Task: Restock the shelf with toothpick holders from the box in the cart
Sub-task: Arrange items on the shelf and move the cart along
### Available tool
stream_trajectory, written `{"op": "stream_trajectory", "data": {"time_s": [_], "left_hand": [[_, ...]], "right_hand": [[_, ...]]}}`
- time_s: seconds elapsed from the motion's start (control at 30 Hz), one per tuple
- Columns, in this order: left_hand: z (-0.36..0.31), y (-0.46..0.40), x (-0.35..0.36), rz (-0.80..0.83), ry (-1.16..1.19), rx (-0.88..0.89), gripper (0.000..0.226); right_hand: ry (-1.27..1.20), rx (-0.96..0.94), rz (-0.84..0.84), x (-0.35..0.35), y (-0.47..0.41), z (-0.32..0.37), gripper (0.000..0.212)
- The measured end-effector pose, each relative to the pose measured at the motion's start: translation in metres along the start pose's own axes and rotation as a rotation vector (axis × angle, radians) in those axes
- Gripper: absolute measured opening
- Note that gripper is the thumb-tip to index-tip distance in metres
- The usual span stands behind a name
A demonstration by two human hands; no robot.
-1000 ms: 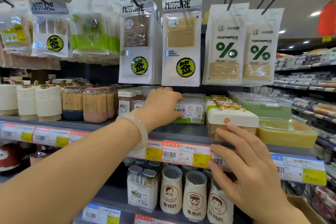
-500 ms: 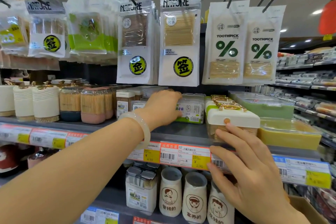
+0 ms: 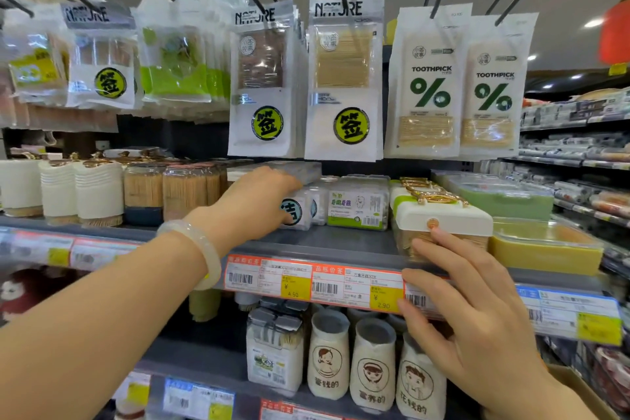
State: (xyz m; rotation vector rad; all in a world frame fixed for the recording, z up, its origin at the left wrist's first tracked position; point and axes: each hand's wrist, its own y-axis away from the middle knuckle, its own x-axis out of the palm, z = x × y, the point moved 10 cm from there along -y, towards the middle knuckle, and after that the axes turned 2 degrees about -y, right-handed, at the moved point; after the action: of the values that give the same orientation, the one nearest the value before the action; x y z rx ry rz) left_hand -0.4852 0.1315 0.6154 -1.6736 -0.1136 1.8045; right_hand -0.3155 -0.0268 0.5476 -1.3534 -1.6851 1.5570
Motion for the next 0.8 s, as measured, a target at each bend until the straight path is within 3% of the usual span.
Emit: {"op": "stream_trajectory", "data": {"time_s": [0.47,0.57,0.7,0.8], "left_hand": [[-0.006,-0.006,-0.001,-0.054,0.058,0.0,0.049],[-0.009,0.0,-0.003,-0.062,0.179,-0.003,0.055],[-0.013,0.032,-0.029,-0.242,0.346,-0.008,0.048],[-0.049,0.087,-0.055,-0.488,0.371,0.158,0.031]], "right_hand": [[-0.004,0.019,0.019,0.001,0.0,0.0,0.025],[0.022,0.015,0.02,0.0,-0.001,0.002,0.028],[0.043,0.002,0.008,0.0,-0.001,0.004,0.028],[0.061,-0.009,0.01,0.001,0.0,0.005,0.028]]}}
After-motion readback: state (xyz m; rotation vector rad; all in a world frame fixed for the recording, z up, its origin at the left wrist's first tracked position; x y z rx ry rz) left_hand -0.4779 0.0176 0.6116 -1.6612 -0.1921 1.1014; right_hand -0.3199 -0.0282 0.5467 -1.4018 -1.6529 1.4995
